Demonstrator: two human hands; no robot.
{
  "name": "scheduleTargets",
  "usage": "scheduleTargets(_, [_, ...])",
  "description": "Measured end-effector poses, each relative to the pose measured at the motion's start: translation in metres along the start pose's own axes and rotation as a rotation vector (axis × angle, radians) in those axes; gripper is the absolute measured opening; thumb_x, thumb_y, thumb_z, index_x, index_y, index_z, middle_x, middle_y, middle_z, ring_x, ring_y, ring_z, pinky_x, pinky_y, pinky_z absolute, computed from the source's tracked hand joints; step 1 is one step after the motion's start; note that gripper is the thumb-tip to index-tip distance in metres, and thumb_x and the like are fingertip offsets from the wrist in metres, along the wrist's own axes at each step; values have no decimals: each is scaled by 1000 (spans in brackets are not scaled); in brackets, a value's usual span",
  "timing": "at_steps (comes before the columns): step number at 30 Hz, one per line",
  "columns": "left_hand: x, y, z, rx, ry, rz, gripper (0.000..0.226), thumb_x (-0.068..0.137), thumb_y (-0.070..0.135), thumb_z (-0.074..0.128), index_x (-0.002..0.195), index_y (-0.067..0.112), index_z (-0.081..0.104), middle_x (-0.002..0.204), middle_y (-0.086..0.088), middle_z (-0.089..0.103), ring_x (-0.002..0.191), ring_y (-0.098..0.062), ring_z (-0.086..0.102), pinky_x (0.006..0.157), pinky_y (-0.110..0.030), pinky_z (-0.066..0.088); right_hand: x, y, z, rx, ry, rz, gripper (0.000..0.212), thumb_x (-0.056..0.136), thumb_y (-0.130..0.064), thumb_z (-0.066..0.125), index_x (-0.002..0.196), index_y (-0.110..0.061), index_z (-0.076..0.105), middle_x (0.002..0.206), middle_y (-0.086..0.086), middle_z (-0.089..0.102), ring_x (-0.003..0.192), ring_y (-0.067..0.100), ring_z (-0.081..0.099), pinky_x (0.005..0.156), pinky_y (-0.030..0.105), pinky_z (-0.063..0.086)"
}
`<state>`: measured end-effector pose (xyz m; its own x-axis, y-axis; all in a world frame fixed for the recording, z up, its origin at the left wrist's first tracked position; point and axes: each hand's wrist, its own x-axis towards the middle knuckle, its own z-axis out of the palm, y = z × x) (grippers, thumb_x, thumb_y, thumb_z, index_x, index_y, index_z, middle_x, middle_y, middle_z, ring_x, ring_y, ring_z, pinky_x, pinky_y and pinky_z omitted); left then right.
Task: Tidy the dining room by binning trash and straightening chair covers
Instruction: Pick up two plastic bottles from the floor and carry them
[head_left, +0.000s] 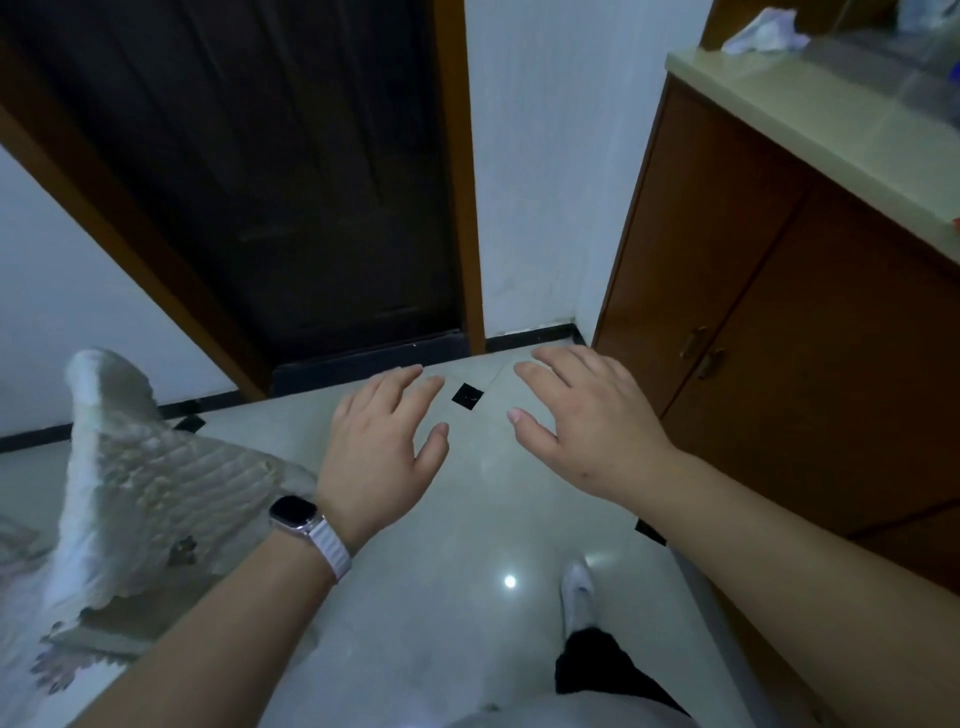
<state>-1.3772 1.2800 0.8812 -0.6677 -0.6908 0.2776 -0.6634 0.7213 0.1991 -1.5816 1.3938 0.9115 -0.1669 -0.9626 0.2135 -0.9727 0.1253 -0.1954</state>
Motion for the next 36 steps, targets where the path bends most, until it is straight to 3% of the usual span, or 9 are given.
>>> scheduleTargets(9, [138,-19,35,104,-36,-143,52,92,45,45,135,20,56,138,-6,55,125,-28,51,99,-45,43,159,89,34,119,-125,-76,67,92,-56,24,137,-17,54,141,3,51,129,24,43,104,40,36])
scheduleTargets(16, [229,-29,31,179,1,-261,53,92,46,43,135,19,56,138,-6,55,125,-27,51,101,-46,42,278,132,37,150,-133,-251,60,95,-54,28,139,-19,52,143,1,49,130,21,43,105,40,37])
scheduleTargets(30, [242,-156,27,198,92,-597,47,93,45,49,135,24,54,137,-3,56,126,-26,51,106,-48,43,423,41,96,180,-168,-522,54,95,-53,38,133,-20,58,138,1,54,126,22,48,100,42,44])
scheduleTargets(36, [270,-271,26,165,120,-656,46,96,43,53,138,26,51,142,0,52,133,-24,46,110,-44,35,509,-29,127,116,-185,-582,55,94,-53,38,131,-18,60,135,3,57,124,24,51,99,44,45])
